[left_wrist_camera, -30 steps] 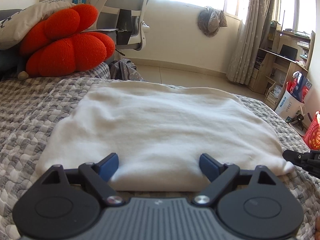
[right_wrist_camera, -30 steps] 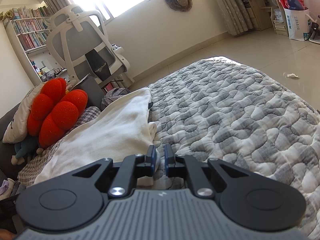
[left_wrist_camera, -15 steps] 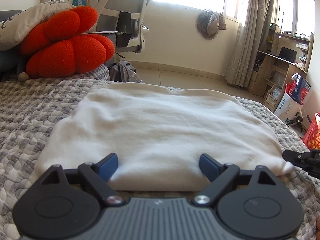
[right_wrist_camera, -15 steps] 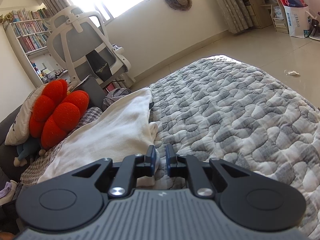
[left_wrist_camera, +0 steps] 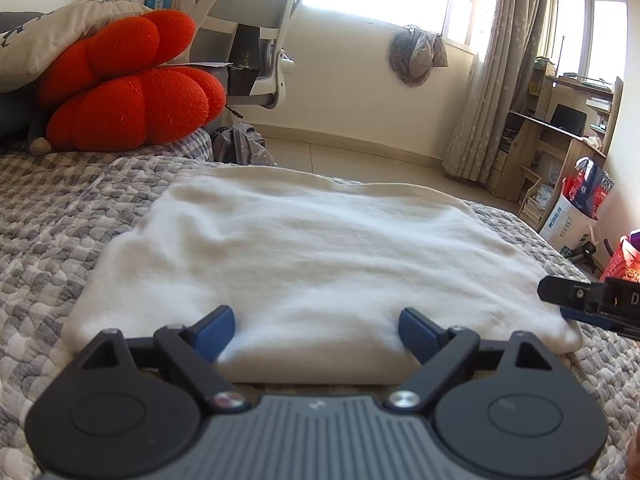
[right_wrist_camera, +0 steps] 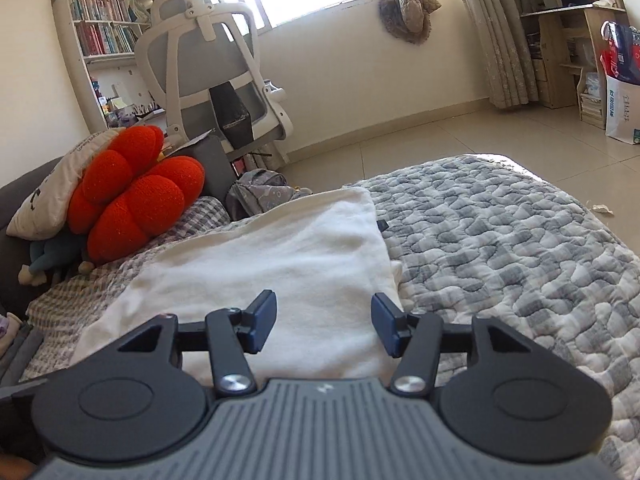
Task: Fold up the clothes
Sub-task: 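Open the right gripper and roll it toward the sweatshirt corner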
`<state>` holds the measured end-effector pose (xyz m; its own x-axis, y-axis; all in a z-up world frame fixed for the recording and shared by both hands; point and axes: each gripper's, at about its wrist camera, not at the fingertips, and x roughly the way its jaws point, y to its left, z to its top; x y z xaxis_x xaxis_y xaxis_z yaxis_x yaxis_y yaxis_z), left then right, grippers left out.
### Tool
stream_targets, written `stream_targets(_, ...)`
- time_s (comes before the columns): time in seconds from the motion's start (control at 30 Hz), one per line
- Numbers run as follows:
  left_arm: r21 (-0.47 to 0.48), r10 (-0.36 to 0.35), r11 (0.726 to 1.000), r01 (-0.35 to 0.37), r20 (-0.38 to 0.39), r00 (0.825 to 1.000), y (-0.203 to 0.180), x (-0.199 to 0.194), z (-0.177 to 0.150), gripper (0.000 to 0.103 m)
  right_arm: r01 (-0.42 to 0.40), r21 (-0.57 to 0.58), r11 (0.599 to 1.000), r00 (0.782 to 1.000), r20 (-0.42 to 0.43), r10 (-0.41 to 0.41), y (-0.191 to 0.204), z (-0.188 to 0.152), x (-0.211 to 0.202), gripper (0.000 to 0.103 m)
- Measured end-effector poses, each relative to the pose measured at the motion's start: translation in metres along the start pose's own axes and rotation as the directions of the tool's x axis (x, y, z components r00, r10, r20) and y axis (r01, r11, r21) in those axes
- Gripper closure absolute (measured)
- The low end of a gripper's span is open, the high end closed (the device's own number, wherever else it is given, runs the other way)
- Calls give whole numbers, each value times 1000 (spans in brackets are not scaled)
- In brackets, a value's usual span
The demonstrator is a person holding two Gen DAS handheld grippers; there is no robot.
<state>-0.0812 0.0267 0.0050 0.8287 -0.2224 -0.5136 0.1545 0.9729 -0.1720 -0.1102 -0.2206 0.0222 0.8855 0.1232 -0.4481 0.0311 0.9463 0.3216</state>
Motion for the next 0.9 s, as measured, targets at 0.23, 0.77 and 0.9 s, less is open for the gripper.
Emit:
stream_targets(0.23,-37,-61,997,62,9,998,13,-3,0,13,20,203,979,998,51,-31,-33,10,-76,37)
stream_targets(0.77,-22,-105,994,105,2,994,20,-9,-1,13,44,284,958,979,-203,15,24,39,-84,20)
stream_targets(0.9,-17,-110,994,110,1,994,21,-9,-2,13,-23,371,928,979,-181,96,25,23,-70,19)
